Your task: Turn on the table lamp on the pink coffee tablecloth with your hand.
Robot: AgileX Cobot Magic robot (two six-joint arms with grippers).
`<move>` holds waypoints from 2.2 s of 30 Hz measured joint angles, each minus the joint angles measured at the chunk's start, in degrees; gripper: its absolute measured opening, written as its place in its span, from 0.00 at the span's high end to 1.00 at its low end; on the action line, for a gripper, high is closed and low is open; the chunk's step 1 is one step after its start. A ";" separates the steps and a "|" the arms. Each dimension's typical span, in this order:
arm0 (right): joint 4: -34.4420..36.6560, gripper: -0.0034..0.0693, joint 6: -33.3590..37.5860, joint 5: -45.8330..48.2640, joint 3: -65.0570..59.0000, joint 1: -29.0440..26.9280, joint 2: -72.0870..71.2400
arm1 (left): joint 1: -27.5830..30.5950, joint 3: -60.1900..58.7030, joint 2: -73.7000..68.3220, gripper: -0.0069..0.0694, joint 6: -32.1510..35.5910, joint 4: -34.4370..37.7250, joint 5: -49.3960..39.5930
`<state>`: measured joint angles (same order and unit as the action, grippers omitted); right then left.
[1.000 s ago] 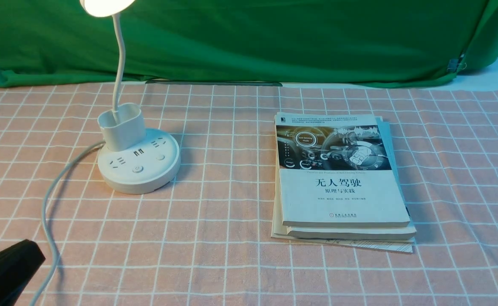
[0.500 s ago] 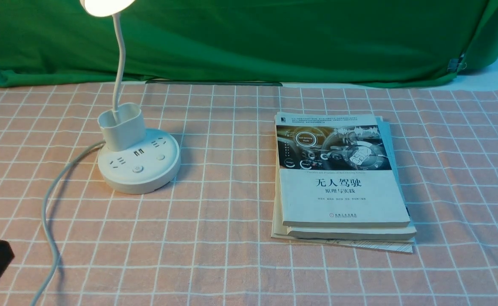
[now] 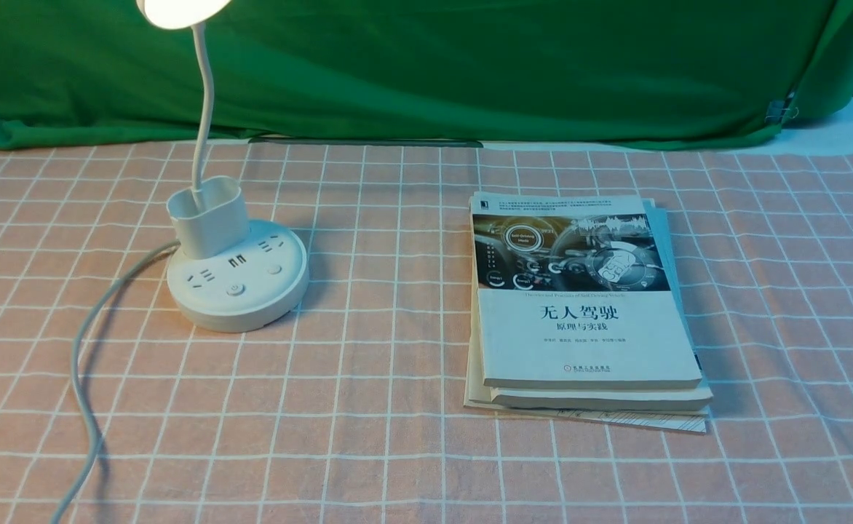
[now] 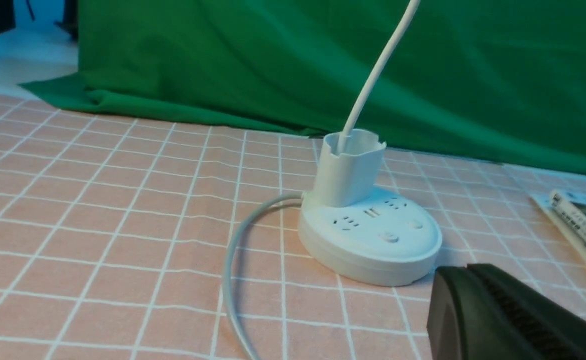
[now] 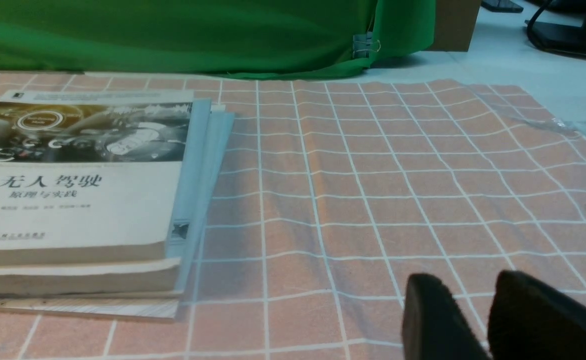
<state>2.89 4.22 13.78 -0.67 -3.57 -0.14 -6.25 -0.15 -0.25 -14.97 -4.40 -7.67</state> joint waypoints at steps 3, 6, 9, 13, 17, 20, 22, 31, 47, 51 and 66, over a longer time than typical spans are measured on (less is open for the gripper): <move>0.00 0.63 0.00 -0.02 0.00 0.00 0.00 | -1.28 -0.07 0.19 0.88 2.62 3.44 -3.98; 0.00 0.63 0.00 -0.02 0.00 0.00 0.00 | -1.39 -0.12 0.19 0.89 4.91 4.78 -5.38; 0.00 0.63 0.00 -0.02 0.00 0.00 0.00 | -1.39 -0.12 0.19 0.90 7.02 5.22 -5.37; 0.00 0.63 0.00 -0.02 0.00 0.00 0.00 | -1.39 -0.12 0.19 0.91 7.68 5.40 -5.41; 0.00 0.63 0.00 -0.02 0.00 0.00 0.00 | -1.39 -0.12 0.19 0.91 8.32 5.83 -5.41; 0.00 0.63 0.00 -0.02 0.00 0.00 0.00 | -1.39 -0.12 0.25 0.91 8.54 5.94 -5.43; 0.00 0.63 0.00 -0.02 0.00 0.00 0.00 | -1.39 -0.12 0.25 0.91 8.60 6.01 -5.48; 0.00 0.63 0.00 -0.02 0.00 0.00 0.00 | -1.39 -0.12 0.28 0.91 8.73 6.15 -5.58; 0.00 0.63 0.00 -0.02 0.00 0.00 0.00 | -1.39 -0.12 0.39 0.91 8.73 6.21 -5.58; 0.00 0.63 0.00 -0.02 0.00 0.00 0.00 | -1.39 -0.12 0.39 0.91 8.73 6.21 -5.58; 0.00 0.62 0.00 -0.02 0.00 0.00 0.00 | -1.39 -0.12 0.39 0.91 8.73 6.21 -5.58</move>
<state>2.89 4.22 13.76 -0.67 -3.57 -0.14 -7.63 -0.27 0.14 -6.24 1.82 -13.24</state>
